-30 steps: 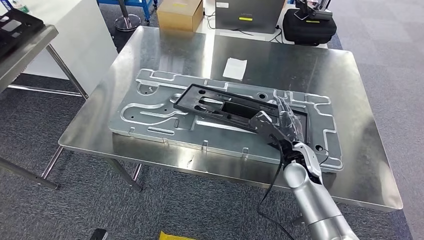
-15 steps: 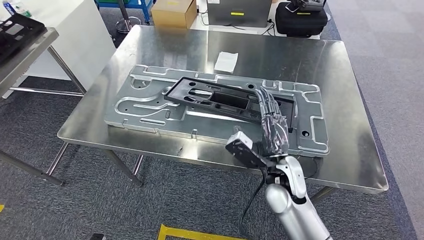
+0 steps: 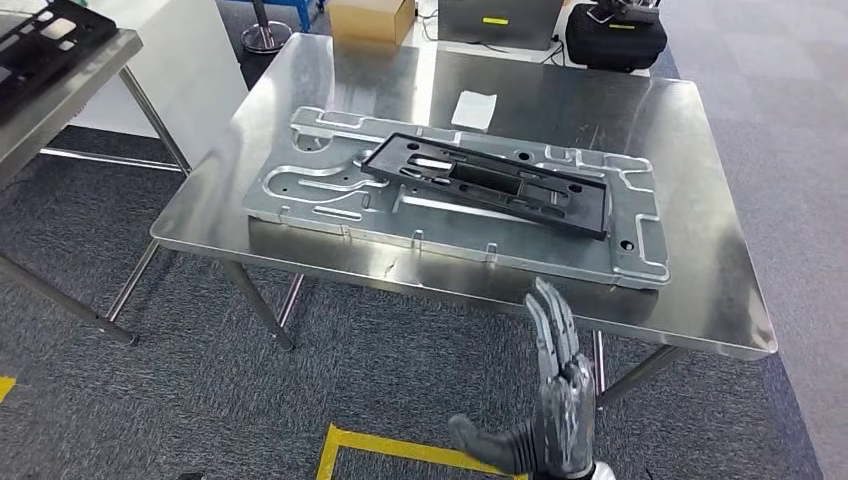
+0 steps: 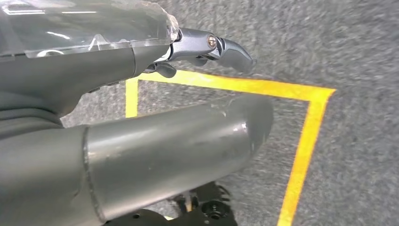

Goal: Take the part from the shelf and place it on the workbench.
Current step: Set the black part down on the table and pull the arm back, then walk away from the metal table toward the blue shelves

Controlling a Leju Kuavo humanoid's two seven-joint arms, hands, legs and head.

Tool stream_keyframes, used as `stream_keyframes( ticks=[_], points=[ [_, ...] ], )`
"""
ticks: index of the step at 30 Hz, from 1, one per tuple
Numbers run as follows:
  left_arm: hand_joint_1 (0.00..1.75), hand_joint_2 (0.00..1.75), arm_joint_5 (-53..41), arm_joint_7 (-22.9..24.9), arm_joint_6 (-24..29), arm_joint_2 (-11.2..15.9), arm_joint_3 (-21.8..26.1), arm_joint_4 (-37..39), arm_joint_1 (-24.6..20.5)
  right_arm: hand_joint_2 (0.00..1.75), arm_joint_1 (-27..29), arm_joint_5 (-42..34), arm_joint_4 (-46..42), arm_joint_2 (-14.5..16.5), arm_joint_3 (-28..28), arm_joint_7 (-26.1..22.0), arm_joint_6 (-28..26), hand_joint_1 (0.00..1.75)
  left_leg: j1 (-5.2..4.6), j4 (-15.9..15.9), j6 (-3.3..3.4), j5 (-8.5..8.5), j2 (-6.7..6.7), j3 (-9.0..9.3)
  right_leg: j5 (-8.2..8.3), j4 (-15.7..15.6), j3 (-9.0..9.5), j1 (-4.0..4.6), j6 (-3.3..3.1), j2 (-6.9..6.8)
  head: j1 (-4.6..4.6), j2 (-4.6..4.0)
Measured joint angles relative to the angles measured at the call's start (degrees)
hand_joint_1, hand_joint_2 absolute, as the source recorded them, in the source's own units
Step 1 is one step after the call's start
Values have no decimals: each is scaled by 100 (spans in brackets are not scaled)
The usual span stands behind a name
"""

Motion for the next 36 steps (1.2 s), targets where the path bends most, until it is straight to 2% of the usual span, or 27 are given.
stream_keyframes(
  ticks=[1, 3, 5, 6, 7, 9, 10, 13, 14, 15, 16, 17, 18, 20, 21, 23, 24, 25, 27, 28, 29, 30, 31, 32, 33, 34, 36],
  points=[
    [0, 0, 15, -1, 4, -14, 26, 0, 6, 175, 171, 15, -112, 15, -15, -109, -3, 0, -1, 21, -14, 45, 11, -84, 102, -48, 145, -1, -4, 0, 1, 0],
    [0, 0, 39, -3, 6, -43, 71, 0, 2, 175, 358, 26, -294, 49, -61, -199, -10, 0, -2, 60, -51, 131, 34, -225, 330, -668, 705, 4, -51, 0, 0, 1],
    [0, 0, 54, -7, 8, -73, 95, -1, -5, 175, 462, 8, -428, 78, -97, -207, -16, 0, -14, 72, -105, 215, 44, -290, 302, -1465, 1283, 33, -121, -1, -6, 1],
    [0, 0, 67, -10, 9, -84, 104, -1, -8, 175, 526, -27, -481, 90, -117, -203, -17, 0, -14, 65, -137, 259, 47, -295, 252, -1703, 1435, 51, -150, 0, -5, 1],
    [0, 0, 87, -13, 11, -93, 118, -1, -7, 175, 607, -109, -529, 98, -142, -192, -19, 0, -12, 46, -171, 308, 47, -298, 244, -1811, 1477, 67, -173, -2, -5, 1],
    [0, 0, 147, -20, 23, -104, 169, -1, 5, 175, 841, -580, -595, 102, -210, -208, -23, 0, -2, 47, -234, 311, 30, -342, 362, -1869, 1412, 36, -235, -24, -1, 1],
    [0, 0, 176, -25, 33, -113, 199, -1, 18, 175, 990, -968, -612, 97, -251, -275, -26, 0, 1, 134, -263, 167, 19, -392, 434, -1893, 1357, 18, -278, -42, -17, 1],
    [0, 0, 223, -40, 62, -128, 265, 0, 54, 175, 1458, -1926, -616, 63, -376, -648, -31, 0, 21, 979, -337, -691, 4, -578, 627, -1898, 1126, 11, -342, -71, -79, -1],
    [0, 0, 229, -44, 67, -129, 275, 0, 57, 175, 1564, -2035, -615, 51, -407, -730, -31, 0, 25, 1319, -357, -848, 5, -604, 685, -1877, 1035, 14, -338, -71, -86, -1],
    [0, 0, 234, -46, 70, -129, 284, 0, 57, 175, 1637, -2082, -614, 43, -430, -773, -31, 0, 26, 1546, -370, -850, 5, -572, 742, -1850, 939, 16, -333, -71, -87, -1],
    [0, 0, 239, -48, 71, -129, 291, 0, 55, 175, 1690, -2112, -612, 38, -447, -791, -27, 0, 26, 1606, -376, -729, 5, -467, 795, -1816, 839, 16, -323, -70, -89, -1],
    [0, 0, 244, -48, 72, -129, 301, 0, 51, 175, 1736, -2157, -611, 38, -461, -794, -15, 0, 26, 1467, -375, -551, 4, -274, 842, -1776, 741, 14, -309, -68, -89, 0],
    [0, 0, 251, -48, 75, -129, 313, 0, 44, 175, 1783, -2259, -609, 39, -483, -801, 29, 0, 27, 1144, -370, -423, 1, 10, 885, -1732, 654, 12, -288, -65, -90, 0],
    [0, 0, 263, -51, 85, -134, 347, -1, 23, 175, 1918, -2729, -594, 85, -627, -928, 321, 0, 6, 292, -326, -464, -21, 610, 965, -1653, 530, 23, -229, -68, -90, 1],
    [0, 0, 267, -57, 90, -139, 366, -1, 19, 175, 2002, -3033, -565, 152, -798, -1081, 618, 0, -9, 1, -294, -538, -36, 784, 1009, -1634, 505, 29, -199, -75, -87, 0],
    [0, 0, 270, -67, 95, -153, 400, -2, 35, 175, 2136, -3489, -436, 407, -1359, -1422, 1399, 0, -27, -156, -206, -558, -50, 815, 1107, -1637, 484, 33, -138, -86, -83, 0],
    [0, 0, 271, -71, 96, -163, 414, -2, 43, 175, 2171, -3603, -328, 562, -1721, -1544, 1747, 0, -21, -159, -159, -505, -35, 763, 1090, -1622, 461, 25, -107, -73, -86, 0],
    [0, 0, 271, -74, 97, -174, 426, -2, 46, 175, 2179, -3658, -179, 711, -2098, -1608, 1973, 0, -12, -162, -97, -447, -18, 706, 965, -1546, 418, 19, -76, -54, -79, 0],
    [0, 0, 270, -85, 98, -190, 450, -2, 44, 175, 2132, -3663, 252, 936, -2823, -1667, 2108, 0, -5, -169, 7, -309, 15, 554, 415, -1102, 288, 3, -27, -20, -58, 1],
    [0, 0, 269, -93, 98, -195, 463, -2, 46, 175, 2066, -3637, 561, 1009, -3161, -1695, 2116, 0, -12, -165, 35, -241, 21, 467, 122, -763, 219, 2, -12, -18, -45, 0],
    [0, 0, 269, -99, 97, -199, 479, -2, 46, 175, 1968, -3610, 915, 1062, -3480, -1745, 2147, 0, -21, -155, 44, -171, 28, 374, -58, -424, 172, 1, -1, -18, -42, 0],
    [0, 0, 268, -104, 97, -203, 493, -2, 44, 131, 1851, -3587, 1296, 1104, -3790, -1823, 2201, 0, -31, -138, 46, -101, 36, 274, -78, -176, 172, 1, 2, -18, -38, 0],
    [0, 0, 268, -108, 97, -207, 504, -2, 41, 87, 1731, -3566, 1692, 1143, -4098, -1914, 2261, 0, -44, -113, 45, -33, 44, 166, 37, -73, 245, 1, -7, -19, -35, 0],
    [0, 0, 267, -110, 97, -210, 512, -2, 37, 44, 1619, -3543, 2043, 1182, -4375, -1987, 2302, 0, -58, -83, 40, 32, 47, 54, 224, -149, 410, 5, -31, -18, -35, 1],
    [0, 0, 264, -113, 97, -213, 516, -2, 34, 0, 1515, -3519, 2365, 1219, -4623, -2010, 2327, 0, -71, -54, 33, 94, 46, -51, 381, -405, 669, 14, -70, -17, -34, 0],
    [0, 0, 262, -115, 97, -222, 518, -2, 32, 0, 1400, -3499, 2668, 1248, -4848, -1988, 2356, 0, -87, -27, 19, 151, 44, -136, 420, -808, 1008, 34, -120, -16, -36, 1],
    [0, 0, 258, -124, 97, -242, 521, -2, 30, 0, 1087, -3423, 3344, 1285, -5339, -1895, 2517, 0, -104, -3, -26, 269, 53, -237, 259, -1645, 1585, 77, -192, -15, -39, 1]
  ],
)
